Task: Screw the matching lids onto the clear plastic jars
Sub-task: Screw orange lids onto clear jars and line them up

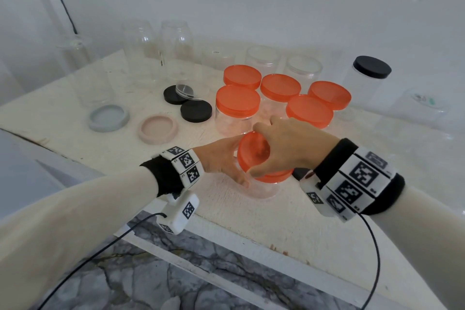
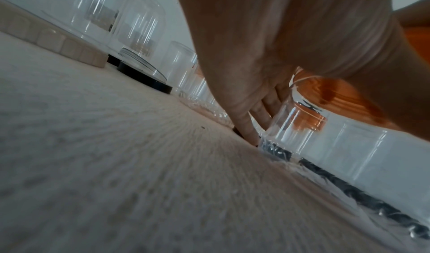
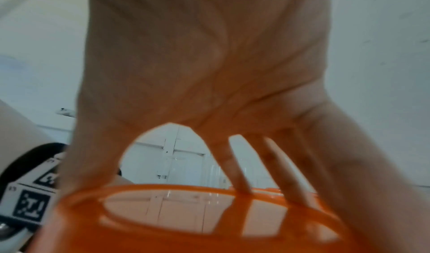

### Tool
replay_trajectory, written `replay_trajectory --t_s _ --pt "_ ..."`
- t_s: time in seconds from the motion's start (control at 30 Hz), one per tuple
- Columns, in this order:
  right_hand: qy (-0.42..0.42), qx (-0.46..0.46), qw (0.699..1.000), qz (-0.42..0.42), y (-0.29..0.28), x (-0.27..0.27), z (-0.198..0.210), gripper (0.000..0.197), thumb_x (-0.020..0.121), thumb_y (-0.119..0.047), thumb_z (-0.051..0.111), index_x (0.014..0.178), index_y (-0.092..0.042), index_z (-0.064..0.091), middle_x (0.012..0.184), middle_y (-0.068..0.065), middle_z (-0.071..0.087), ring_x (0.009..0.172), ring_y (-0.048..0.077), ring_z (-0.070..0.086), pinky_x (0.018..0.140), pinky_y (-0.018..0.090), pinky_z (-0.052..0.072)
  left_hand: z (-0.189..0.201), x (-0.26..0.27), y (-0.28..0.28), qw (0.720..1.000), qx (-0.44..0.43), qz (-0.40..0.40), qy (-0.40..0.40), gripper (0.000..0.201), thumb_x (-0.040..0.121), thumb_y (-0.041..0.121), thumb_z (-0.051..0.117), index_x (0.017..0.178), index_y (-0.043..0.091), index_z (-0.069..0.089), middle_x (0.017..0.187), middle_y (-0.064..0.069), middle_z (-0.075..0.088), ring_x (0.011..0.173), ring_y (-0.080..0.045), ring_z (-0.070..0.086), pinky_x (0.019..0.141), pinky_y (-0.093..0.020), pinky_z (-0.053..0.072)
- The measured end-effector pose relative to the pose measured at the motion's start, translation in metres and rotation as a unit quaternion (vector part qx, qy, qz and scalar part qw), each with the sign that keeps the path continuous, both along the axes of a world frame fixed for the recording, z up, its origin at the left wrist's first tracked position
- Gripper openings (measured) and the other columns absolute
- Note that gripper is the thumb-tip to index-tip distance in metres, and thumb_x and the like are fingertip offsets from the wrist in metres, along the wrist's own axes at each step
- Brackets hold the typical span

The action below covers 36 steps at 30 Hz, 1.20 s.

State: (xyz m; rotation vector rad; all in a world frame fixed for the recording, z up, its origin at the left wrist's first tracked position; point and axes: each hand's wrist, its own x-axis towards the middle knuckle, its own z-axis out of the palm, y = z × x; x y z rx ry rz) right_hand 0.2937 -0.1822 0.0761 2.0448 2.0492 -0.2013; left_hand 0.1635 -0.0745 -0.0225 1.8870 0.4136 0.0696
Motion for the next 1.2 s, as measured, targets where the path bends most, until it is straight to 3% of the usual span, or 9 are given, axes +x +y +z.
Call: replay_trajectory --t_s 0.17,0.33,0.43,0.57,0.67,0.77,0.87,1.03,1.2 --pt "-0.04 0.017 0.999 -0.021 0.001 -0.006 -0.004 0.089 0.067 -0.084 0.042 0.12 -0.013 0.045 0.092 0.002 0.047 0.076 0.018 0.045 0.064 0.029 0.035 0.001 0.0 -0.002 1.0 -0.006 0.0 -0.004 0.102 0.053 0.026 0.086 0.138 0.029 0.031 0.131 0.014 0.05 0.123 0.005 0.044 0.098 -0.018 0.041" --pt "0.049 -0.084 0.994 0.043 -0.001 0.007 0.005 0.09 0.071 -0.063 0.064 0.143 -0.038 0.017 0.148 -0.006 0.016 0.123 0.023 0.036 0.091 0.04 0.044 0.001 0.0 -0.003 1.0 0.004 0.011 0.008 0.099 0.048 0.033 0.084 0.132 0.037 0.032 0.13 0.016 0.048 0.125 0.0 0.043 0.105 -0.026 0.037" --pt "0.095 -0.079 0.99 0.065 0.0 0.01 0.006 0.083 0.068 -0.049 0.073 0.137 -0.047 0.027 0.131 -0.007 0.032 0.107 0.019 0.044 0.083 0.035 0.048 0.002 -0.001 -0.002 1.0 0.016 0.007 0.016 0.09 0.056 0.018 0.087 0.124 0.043 0.034 0.126 0.019 0.048 0.12 0.003 0.043 0.106 -0.025 0.035" --pt "-0.081 0.045 0.996 0.011 -0.003 -0.007 -0.007 0.087 0.073 -0.081 0.036 0.133 -0.019 0.04 0.11 0.005 0.051 0.08 0.02 0.046 0.064 0.03 0.035 0.003 -0.001 -0.004 1.0 0.01 -0.004 0.012 0.1 0.051 0.034 0.084 0.135 0.032 0.031 0.131 0.015 0.05 0.126 -0.002 0.043 0.106 -0.03 0.036" --pt "-0.012 0.012 1.0 0.0 -0.005 0.001 -0.009 0.088 0.076 -0.078 0.031 0.145 -0.026 0.021 0.138 0.008 0.037 0.113 0.027 0.047 0.078 0.035 0.042 0.002 -0.001 -0.004 1.0 0.003 -0.003 0.013 0.104 0.051 0.031 0.085 0.139 0.026 0.031 0.133 0.011 0.049 0.126 -0.005 0.044 0.107 -0.034 0.038" --pt "0.131 -0.081 0.986 0.064 -0.008 0.012 0.002 0.079 0.078 -0.05 0.065 0.141 -0.048 0.018 0.151 -0.012 0.009 0.134 0.02 0.021 0.102 0.043 0.038 0.001 0.0 -0.002 1.0 0.017 0.012 0.021 0.1 0.05 0.026 0.087 0.135 0.028 0.033 0.128 0.011 0.049 0.122 -0.007 0.046 0.106 -0.032 0.039" --pt "0.097 -0.063 0.992 0.059 -0.007 0.011 -0.003 0.077 0.075 -0.049 0.066 0.138 -0.052 0.022 0.141 -0.006 0.023 0.115 0.019 0.03 0.091 0.037 0.043 0.0 0.0 -0.002 1.0 0.011 0.011 0.022 0.097 0.051 0.023 0.088 0.132 0.032 0.033 0.126 0.014 0.05 0.118 0.0 0.047 0.101 -0.023 0.041" --pt "-0.063 0.026 0.998 -0.009 -0.003 0.0 -0.009 0.09 0.075 -0.081 0.027 0.146 -0.026 0.018 0.133 0.011 0.039 0.108 0.029 0.05 0.069 0.033 0.038 -0.001 0.0 -0.002 1.0 0.002 0.001 0.013 0.106 0.058 0.018 0.086 0.144 0.026 0.025 0.137 0.009 0.046 0.128 -0.005 0.041 0.106 -0.031 0.037" --pt "0.141 -0.106 0.983 0.044 -0.006 0.019 0.006 0.084 0.073 -0.044 0.072 0.137 -0.055 0.018 0.147 -0.018 0.009 0.125 0.016 0.028 0.096 0.039 0.043 0.0 0.0 -0.003 1.0 0.01 0.005 0.012 0.108 0.05 0.031 0.085 0.142 0.025 0.029 0.134 0.009 0.048 0.124 -0.005 0.044 0.105 -0.027 0.038"
